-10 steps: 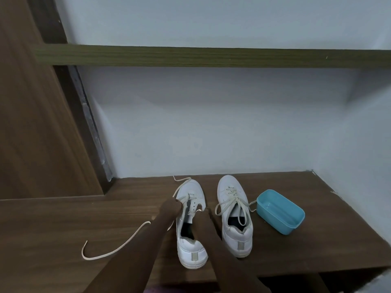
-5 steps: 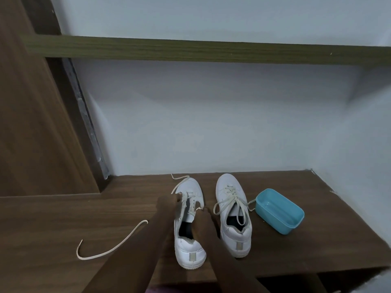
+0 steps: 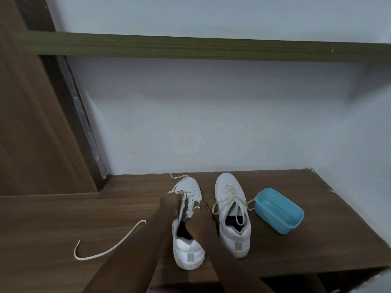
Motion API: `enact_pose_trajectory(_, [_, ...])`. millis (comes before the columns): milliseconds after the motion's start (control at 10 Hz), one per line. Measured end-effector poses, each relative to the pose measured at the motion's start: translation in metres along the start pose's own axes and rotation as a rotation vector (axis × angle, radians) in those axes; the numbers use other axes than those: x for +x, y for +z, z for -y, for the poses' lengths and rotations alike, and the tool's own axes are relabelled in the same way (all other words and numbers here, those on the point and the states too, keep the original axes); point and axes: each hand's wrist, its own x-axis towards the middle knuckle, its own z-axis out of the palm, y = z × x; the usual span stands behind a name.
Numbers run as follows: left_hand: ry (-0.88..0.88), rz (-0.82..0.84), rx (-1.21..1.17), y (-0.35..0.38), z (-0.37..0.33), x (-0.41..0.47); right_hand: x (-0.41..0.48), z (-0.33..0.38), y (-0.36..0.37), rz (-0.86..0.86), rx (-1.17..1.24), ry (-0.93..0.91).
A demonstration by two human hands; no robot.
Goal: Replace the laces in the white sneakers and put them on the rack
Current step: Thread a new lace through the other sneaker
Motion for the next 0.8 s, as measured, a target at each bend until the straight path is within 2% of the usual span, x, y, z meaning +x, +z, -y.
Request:
enact_pose_trajectory(100, [0.074, 0.009, 0.051, -0.005, 0.001, -0.001, -0.001, 0.006, -0.014, -0.158, -0.006, -0.225])
enact_pose_trajectory(200, [0.07, 0.039, -0.048, -0.011, 0.002, 0.001, 0.003, 0.024, -0.022, -0.138, 0.037, -0.261])
enact_pose_trajectory(400, [0.14, 0.003, -0.184, -0.018, -0.006, 0.001, 0.025, 0.056, -0.011, -0.073, -0.113, -0.078])
enact_pose_trajectory(600, [0.12, -0.099, -0.265, -0.028, -0.027, 0.005, 0.021, 0.055, -0.006, -0.029, -0.25, -0.116])
enact_pose_trajectory(700, [0.199, -0.185, -0.241, -0.028, -0.042, -0.003, 0.019, 0.051, -0.008, 0.003, -0.325, -0.167])
enact_pose_trajectory(800, [0.293, -0.225, -0.29, -0.031, -0.056, -0.01, 0.014, 0.053, -0.012, -0.138, -0.368, -0.219])
